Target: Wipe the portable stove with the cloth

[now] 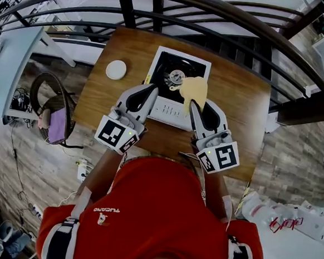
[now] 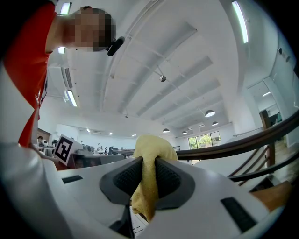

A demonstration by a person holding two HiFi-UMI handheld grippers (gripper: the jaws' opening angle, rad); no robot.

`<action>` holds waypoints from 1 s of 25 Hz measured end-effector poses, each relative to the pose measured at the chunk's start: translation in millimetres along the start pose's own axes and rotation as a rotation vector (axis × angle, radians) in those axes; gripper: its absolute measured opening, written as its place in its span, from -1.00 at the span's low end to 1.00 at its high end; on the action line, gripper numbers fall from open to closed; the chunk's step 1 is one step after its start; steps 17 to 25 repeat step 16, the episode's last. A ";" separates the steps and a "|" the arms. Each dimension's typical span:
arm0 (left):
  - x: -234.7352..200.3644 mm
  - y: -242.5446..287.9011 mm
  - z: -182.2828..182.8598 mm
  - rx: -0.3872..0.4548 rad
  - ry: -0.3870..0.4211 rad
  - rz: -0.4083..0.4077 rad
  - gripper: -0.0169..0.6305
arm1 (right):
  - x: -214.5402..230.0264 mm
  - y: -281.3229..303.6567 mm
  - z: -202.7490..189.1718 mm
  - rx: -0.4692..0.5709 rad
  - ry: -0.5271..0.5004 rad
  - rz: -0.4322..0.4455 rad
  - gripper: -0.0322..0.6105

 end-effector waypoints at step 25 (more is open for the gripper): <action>-1.1 7.3 -3.6 0.000 -0.023 -0.012 -0.92 | 10.0 -3.7 2.9 -0.001 -0.003 -0.030 -0.63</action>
Point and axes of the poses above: the fingertips, and each gripper's own axes: y forward along the fingers, x to its right, z out of its top, the point moved 5 cm from there along -y, backward along the fingers, and after that the axes turned 12 degrees about y, right-handed, at the moved point
